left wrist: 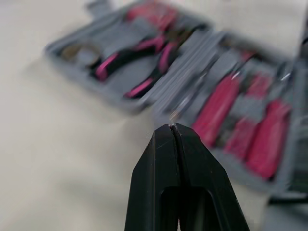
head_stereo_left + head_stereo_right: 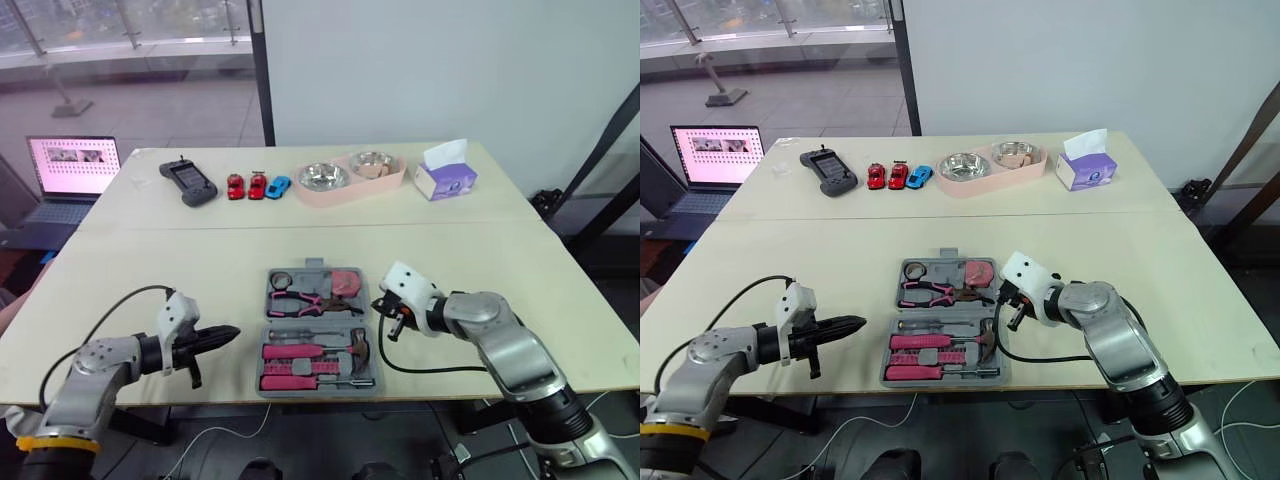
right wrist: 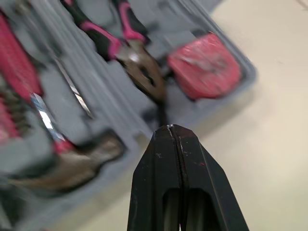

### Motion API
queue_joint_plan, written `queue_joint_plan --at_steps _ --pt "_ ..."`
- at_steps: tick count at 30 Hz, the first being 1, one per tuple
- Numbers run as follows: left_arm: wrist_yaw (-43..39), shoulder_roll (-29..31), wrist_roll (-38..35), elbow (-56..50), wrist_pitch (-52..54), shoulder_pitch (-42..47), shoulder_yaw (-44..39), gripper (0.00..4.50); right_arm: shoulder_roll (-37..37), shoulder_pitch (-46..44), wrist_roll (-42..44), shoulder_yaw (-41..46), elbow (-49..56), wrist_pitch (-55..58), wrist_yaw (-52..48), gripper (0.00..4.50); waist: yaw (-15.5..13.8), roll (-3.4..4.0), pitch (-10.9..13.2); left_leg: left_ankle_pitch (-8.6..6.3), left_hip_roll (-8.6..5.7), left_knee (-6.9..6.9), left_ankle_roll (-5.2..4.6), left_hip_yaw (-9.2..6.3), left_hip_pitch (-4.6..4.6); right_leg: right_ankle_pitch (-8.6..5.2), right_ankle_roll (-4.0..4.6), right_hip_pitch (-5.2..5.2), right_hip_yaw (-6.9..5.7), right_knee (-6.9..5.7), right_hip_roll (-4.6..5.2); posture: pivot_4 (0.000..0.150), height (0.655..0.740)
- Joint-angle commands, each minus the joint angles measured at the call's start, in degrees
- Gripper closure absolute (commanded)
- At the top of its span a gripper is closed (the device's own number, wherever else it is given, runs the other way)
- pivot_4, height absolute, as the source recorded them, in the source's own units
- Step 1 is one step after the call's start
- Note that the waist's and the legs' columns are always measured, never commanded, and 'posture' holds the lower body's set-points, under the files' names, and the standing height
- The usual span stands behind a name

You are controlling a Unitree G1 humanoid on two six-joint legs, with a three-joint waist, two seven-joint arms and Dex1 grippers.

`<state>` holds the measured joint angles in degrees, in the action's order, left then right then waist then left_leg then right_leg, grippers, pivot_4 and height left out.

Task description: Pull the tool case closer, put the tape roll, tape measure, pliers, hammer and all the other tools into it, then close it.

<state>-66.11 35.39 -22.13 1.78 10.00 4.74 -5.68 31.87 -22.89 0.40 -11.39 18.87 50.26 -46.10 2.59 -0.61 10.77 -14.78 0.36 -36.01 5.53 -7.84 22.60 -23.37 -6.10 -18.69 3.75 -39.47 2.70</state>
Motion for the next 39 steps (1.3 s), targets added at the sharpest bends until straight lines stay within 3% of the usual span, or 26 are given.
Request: queue_joint_plan --at_steps 1,10,19,22,29,39 --pt "-3.78 -1.54 -1.2 -1.14 -4.32 -0.24 2.56 4.47 -1.28 0.4 2.38 0.75 3.48 2.22 1.57 4.5 -0.1 0.0 0.0 0.0 0.0 0.0 0.0 0.0 0.0 0.0 0.0 0.0 0.0 0.0 -0.01 0.15 0.74" --pt "-8.84 -5.48 6.35 12.71 -16.73 4.83 11.73 4.47 -3.97 -0.6 6.22 1.5 3.86 7.27 6.0 4.5 -0.02 0.0 0.0 0.0 -0.02 0.01 0.0 0.01 -0.01 0.0 0.0 -0.02 0.0 0.0 -0.05 0.15 0.74" --pt "-6.96 -5.3 15.63 29.07 -28.68 6.76 16.96 4.47 -6.3 -5.68 9.52 5.33 -2.94 12.44 10.84 4.5 -0.05 0.07 -0.06 0.0 -0.04 0.01 0.0 0.0 -0.16 0.0 0.0 0.11 0.0 0.0 -0.03 0.15 0.74" --pt "-6.69 -5.45 14.79 30.4 -29.19 6.77 17.13 4.5 -6.77 -7.19 9.96 5.6 -7.08 11.86 11.86 3.69 0.1 0.29 -0.23 -0.01 -0.03 0.04 -0.01 0.01 -0.22 0.0 0.0 0.14 0.0 0.0 -0.04 0.15 0.74" --pt "-6.22 -5.12 15.59 34.88 -32.24 6.98 17.83 4.5 -13.97 -14.6 13.16 12.71 -24.9 11.23 16.1 0.13 0.89 0.93 -0.69 -0.01 -0.02 0.06 -0.03 0.01 -0.35 0.0 0.0 0.25 0.02 -0.04 -0.07 0.15 0.74" --pt "-6.33 -4.43 16.05 38.38 -35.14 8.01 18.3 4.5 -19.65 -24.23 14.67 14.71 -51.36 2.07 13.59 0.01 1.56 1.37 -1.07 -0.01 -0.02 0.13 -0.03 0.02 -0.57 0.0 0.0 0.39 0.05 -0.05 -0.09 0.15 0.74"
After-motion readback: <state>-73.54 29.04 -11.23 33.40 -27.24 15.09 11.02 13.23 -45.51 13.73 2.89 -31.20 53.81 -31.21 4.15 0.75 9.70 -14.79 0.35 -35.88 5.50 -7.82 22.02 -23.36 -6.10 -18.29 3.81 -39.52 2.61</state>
